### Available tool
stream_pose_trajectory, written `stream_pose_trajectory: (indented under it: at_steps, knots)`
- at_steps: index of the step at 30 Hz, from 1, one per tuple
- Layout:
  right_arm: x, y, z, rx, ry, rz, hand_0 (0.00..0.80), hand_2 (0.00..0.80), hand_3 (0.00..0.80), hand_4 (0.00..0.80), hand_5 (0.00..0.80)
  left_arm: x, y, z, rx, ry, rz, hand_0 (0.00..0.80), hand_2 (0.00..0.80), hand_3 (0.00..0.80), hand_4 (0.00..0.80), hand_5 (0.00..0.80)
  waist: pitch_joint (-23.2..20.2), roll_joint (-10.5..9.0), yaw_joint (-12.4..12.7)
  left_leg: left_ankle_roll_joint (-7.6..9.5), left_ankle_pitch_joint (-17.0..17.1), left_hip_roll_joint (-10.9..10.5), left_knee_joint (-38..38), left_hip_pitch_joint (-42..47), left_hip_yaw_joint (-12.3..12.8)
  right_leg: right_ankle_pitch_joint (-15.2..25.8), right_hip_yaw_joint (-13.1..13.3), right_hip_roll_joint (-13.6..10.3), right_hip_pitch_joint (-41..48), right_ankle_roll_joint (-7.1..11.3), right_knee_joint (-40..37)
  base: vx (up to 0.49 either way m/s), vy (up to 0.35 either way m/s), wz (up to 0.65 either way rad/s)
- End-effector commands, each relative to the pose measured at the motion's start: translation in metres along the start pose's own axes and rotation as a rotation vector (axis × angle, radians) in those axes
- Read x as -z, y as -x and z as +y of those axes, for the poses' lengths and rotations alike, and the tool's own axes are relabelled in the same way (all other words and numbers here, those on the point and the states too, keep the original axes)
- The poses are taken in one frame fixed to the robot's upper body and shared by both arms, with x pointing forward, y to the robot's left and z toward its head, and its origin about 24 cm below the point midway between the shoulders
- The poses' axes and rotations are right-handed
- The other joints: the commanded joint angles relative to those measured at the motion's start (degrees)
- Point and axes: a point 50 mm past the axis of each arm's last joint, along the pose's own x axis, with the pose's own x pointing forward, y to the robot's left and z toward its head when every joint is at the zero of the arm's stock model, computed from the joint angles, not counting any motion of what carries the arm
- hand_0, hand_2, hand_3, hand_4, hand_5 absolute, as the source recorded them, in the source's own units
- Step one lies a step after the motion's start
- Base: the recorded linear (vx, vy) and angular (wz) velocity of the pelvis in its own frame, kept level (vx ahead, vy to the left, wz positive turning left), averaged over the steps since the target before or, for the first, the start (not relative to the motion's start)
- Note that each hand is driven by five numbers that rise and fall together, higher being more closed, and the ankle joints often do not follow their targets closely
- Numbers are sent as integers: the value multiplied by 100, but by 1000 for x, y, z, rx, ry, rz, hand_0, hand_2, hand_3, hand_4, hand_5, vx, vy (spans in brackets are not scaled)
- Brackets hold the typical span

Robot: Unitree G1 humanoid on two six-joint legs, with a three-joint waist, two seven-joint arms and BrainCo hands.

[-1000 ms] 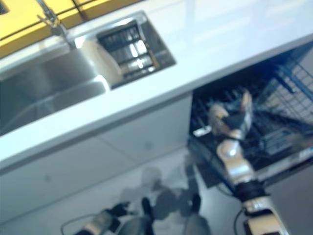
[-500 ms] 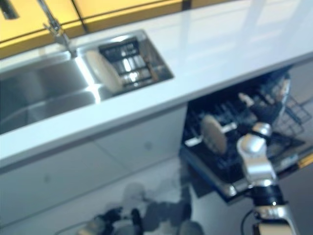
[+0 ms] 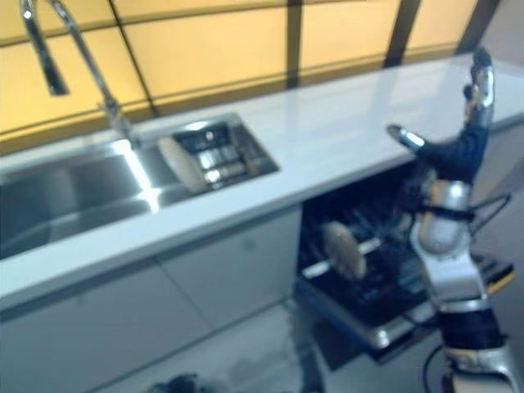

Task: Take plates into dishwasher

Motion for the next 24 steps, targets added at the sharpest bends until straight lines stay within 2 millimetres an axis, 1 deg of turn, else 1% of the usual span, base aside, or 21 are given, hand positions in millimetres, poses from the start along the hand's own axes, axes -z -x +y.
stream_pose_trajectory:
  at_steps: [1,2,4,5,7,8,9,10,11,13,14,17,19,20,22,24]
  knots:
    - [-52,-35,-8,-20,0,-289,0,0,0,0,0,-9,-1,22,-43,-35,4,0,0,0,0,0,24,-251,180,225,-571,-303,35,269,-39,-13,51,-477,143,569,169,27,206,17]
    - [-58,-40,-5,-81,49,-331,0,0,0,0,0,-6,-1,25,-50,-37,15,0,0,0,0,0,16,-301,281,307,-620,-413,35,247,-157,56,58,-592,109,602,396,25,198,20]
    - [-62,-45,-2,-135,115,-357,0,0,0,0,0,-2,0,28,-62,-45,30,0,0,0,0,0,16,-360,392,402,-637,-522,35,188,-284,169,87,-715,62,612,678,31,197,28]
    - [-63,-48,-1,-166,169,-366,0,0,0,0,0,3,1,31,-72,-59,47,0,0,0,0,0,26,-396,467,471,-631,-590,35,159,-389,299,129,-817,7,607,967,27,163,32]
    - [-62,-53,-1,-182,235,-364,0,0,0,0,0,10,2,38,-90,-89,72,0,0,0,0,0,67,-425,554,573,-604,-665,35,107,-632,653,305,-998,-229,613,1605,39,137,37]
    - [-60,-56,1,-198,271,-356,0,0,0,0,0,12,3,42,-100,-105,86,0,0,0,0,0,113,-415,584,620,-605,-686,35,98,-800,826,438,-1073,-405,606,1913,57,104,60]
    - [-58,-57,1,-202,296,-351,0,0,0,0,0,14,4,45,-107,-116,94,0,0,0,0,0,126,-397,595,648,-575,-692,35,70,-931,882,565,-1057,-503,568,1997,92,74,79]
    - [-56,-60,2,-208,320,-349,0,0,0,0,0,16,5,49,-117,-120,106,0,0,0,0,0,157,-388,583,658,-595,-705,35,96,-1092,843,750,-960,-569,544,2082,106,30,89]
    - [-54,-62,2,-217,344,-347,0,0,0,0,0,18,6,53,-127,-120,116,0,0,0,0,0,175,-381,559,660,-596,-720,35,99,-1266,845,950,-801,-674,518,2080,117,8,98]
    - [-54,-66,0,-235,387,-355,0,0,0,0,0,21,7,58,-140,-114,133,0,0,0,0,0,170,-381,522,651,-580,-754,35,66,-1502,799,1169,-537,-832,470,1823,131,-25,110]
    - [-55,-69,-1,-248,410,-361,0,0,0,0,0,24,9,62,-144,-116,142,0,0,0,0,0,169,-392,533,637,-588,-782,35,55,-1591,754,1209,-427,-881,475,1636,150,-58,111]
    - [-60,-76,-1,-295,464,-394,0,0,0,0,0,33,12,68,-164,-98,165,0,0,0,0,0,184,-435,564,615,-655,-852,35,87,-1765,675,1226,-165,-984,512,1133,160,-94,97]
    - [-62,-79,2,-319,505,-421,0,0,0,0,0,35,13,71,-177,-83,168,0,0,0,0,0,208,-446,589,621,-685,-872,35,116,-1880,635,1248,-78,-1001,509,1010,118,-128,74]
    - [-64,-82,1,-331,520,-432,0,0,0,0,0,36,14,72,-179,-78,166,0,0,0,0,0,178,-437,663,597,-643,-832,35,71,-1916,403,1183,-35,-867,475,880,58,-138,90]
    - [-64,-88,6,-351,530,-428,0,0,0,0,0,36,14,74,-182,-62,163,0,0,0,0,0,132,-460,782,544,-577,-773,35,-8,-1912,185,990,-4,-601,456,723,54,-171,116]
    - [-64,-94,9,-385,579,-419,0,0,0,0,0,35,14,74,-165,-60,156,0,0,0,0,0,53,-472,893,457,-477,-695,35,-63,-1897,-81,785,53,-262,397,486,82,-151,57]
